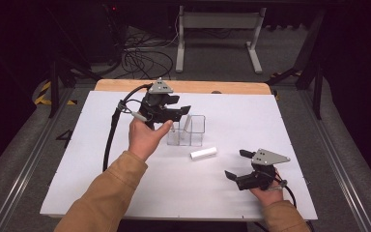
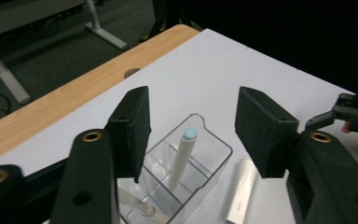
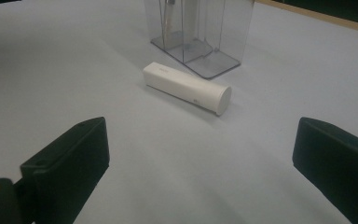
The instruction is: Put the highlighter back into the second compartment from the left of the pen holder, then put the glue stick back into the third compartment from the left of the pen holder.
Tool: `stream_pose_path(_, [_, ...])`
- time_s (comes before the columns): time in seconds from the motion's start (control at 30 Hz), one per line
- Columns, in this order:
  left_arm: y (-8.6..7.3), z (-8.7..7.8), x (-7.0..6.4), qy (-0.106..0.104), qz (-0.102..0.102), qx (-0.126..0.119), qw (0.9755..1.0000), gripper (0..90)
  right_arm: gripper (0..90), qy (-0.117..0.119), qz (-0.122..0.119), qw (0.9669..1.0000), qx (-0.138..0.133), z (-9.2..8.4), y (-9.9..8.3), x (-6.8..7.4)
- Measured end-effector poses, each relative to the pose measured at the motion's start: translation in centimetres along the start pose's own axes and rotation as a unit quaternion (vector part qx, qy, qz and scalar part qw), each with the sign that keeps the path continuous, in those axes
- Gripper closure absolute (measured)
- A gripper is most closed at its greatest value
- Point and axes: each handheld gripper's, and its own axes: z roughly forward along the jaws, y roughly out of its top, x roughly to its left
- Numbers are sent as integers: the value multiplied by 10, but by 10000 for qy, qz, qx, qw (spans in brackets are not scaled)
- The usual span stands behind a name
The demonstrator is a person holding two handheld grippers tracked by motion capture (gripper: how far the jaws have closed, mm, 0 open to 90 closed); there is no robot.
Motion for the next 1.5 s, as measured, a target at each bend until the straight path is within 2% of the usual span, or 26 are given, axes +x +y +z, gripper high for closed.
stream_pose_path(0.13, [0, -4, -8, -165, 109, 8, 9998, 393, 42, -4, 3, 10000, -1, 0, 0, 0])
stream_pose_path(0.37, [-4, -6, -27, -395, 448, 97, 9982, 357, 42, -5, -3, 10000, 1, 0, 0, 0])
stream_pose_path(0.53, [-5, -8, -41, -596, 692, 170, 9957, 354, 42, -5, -3, 10000, 0, 1, 0, 0])
stream_pose_path(0.8, [-6, -3, -63, -756, 1139, 390, 9898, 334, 42, -2, -5, 10000, 5, 1, 0, 0])
stream_pose_path(1.07, [-13, 10, -75, -894, 1259, 671, 9857, 329, 42, 12, -26, 10000, 3, 0, 0, 1])
stream_pose_path(1.17, [-17, 16, -78, -949, 1220, 757, 9851, 327, 42, 10, -30, 10000, 8, 1, 0, 1])
stream_pose_path(1.23, [-18, 19, -80, -963, 1260, 832, 9838, 326, 42, 13, -21, 10000, 4, 1, 0, 1])
stream_pose_path(1.5, [-21, 26, -84, -1024, 1271, 968, 9818, 325, 42, 21, -24, 10000, 3, 0, 0, 1])
